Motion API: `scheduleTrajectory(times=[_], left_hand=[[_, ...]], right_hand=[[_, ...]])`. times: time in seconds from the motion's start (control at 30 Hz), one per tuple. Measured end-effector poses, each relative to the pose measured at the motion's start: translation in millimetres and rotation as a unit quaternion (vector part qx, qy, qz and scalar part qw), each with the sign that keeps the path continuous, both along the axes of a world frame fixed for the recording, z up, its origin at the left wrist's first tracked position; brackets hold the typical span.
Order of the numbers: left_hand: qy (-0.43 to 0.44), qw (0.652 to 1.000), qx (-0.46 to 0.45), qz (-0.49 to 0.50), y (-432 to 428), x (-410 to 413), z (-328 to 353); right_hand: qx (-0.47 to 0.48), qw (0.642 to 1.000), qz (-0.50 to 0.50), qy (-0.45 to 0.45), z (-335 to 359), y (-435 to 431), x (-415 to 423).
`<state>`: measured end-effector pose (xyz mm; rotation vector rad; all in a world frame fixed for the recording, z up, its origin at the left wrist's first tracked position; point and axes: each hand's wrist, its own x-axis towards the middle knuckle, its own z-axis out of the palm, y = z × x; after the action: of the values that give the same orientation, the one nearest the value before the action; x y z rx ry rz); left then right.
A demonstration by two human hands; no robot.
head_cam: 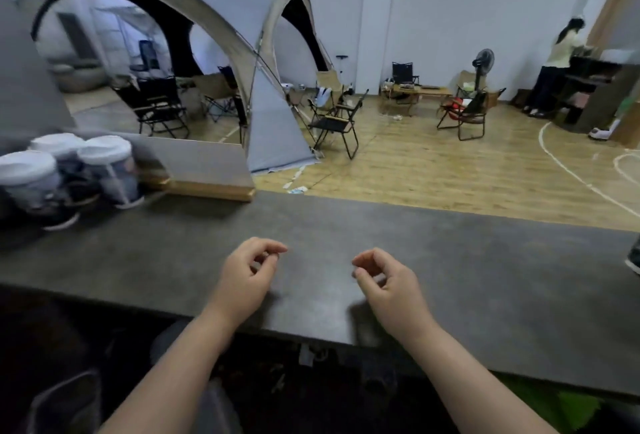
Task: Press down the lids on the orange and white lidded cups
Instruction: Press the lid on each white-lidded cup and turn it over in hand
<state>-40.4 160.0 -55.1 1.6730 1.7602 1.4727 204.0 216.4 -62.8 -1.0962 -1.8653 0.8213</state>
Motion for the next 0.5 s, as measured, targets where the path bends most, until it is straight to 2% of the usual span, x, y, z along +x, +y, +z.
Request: scheduleTrajectory(times=[0.23,0.4,0.5], left_hand=[[-0.031,0.985,0.013,0.172,-42.9,-212.5,-10.2],[-0.118,0.944,0.003,0.309,-54.9,-336.2,-23.2],[-0.165,0.931,-0.032,0.324,-53.3,-388.6,-20.1]], right_hand=[[-0.034,0.997,0.067,0.004,-2.7,-0.5,-211.3],[-0.043,0.993,0.108,-0.014,-4.2,-10.6,-334.6],[-0.06,0.988,0.141,-0.017,-4.0,-12.7,-396.8]])
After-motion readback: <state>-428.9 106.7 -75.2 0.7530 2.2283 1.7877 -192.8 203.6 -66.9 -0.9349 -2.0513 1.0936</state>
